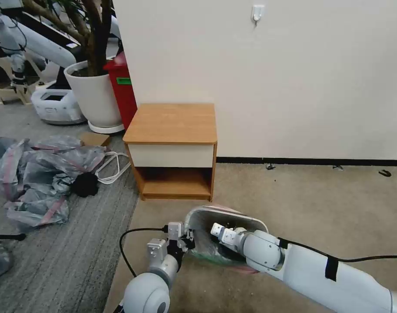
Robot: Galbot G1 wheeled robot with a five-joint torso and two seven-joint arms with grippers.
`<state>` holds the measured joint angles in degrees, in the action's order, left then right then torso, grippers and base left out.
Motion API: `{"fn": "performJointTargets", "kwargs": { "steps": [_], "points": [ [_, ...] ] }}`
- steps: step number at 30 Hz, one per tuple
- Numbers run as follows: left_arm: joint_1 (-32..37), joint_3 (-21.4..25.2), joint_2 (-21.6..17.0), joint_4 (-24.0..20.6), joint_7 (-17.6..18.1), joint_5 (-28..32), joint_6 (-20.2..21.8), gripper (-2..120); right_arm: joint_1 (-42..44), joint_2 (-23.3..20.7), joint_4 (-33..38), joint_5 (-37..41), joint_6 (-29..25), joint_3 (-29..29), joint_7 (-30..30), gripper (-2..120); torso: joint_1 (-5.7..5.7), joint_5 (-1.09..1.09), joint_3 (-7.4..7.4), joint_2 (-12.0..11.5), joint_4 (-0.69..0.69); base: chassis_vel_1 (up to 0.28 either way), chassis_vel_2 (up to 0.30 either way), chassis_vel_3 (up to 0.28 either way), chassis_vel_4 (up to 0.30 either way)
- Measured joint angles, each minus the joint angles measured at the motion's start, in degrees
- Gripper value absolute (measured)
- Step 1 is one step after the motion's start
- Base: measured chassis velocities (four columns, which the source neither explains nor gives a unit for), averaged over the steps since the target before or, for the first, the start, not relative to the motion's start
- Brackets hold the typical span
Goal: Pick up the garbage bag from the table and place it over the trash can.
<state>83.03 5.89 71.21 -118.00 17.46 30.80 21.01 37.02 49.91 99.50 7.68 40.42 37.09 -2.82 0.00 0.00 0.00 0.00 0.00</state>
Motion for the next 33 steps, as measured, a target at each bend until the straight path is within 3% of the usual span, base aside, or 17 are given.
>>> {"fn": "performJointTargets", "kwargs": {
  "steps": [22,30,33],
  "points": [
    [-2.6,0.8,0.1,2.5,1.4,2.3,-0.1,2,-0.7,-4.9,8.0,1.8,0.1,-1.0,0.0,0,0.0,0.01,0.0,0.0,0.0,0.0,0.0,0.0,0.0],
    [-3.3,0.9,0.2,3.5,1.7,2.9,-0.1,2,-0.1,-7.5,12.4,3.5,-0.2,-3.5,0.1,0,0.0,0.01,0.0,0.0,0.0,0.0,0.0,0.0,0.0],
    [-3.5,1.0,0.2,3.6,2.8,4.4,-0.1,2,1.6,-10.0,16.8,4.7,-1.9,-7.3,0.1,0,0.0,0.01,0.0,0.0,0.0,0.0,0.0,0.0,0.0]
  ]
}}
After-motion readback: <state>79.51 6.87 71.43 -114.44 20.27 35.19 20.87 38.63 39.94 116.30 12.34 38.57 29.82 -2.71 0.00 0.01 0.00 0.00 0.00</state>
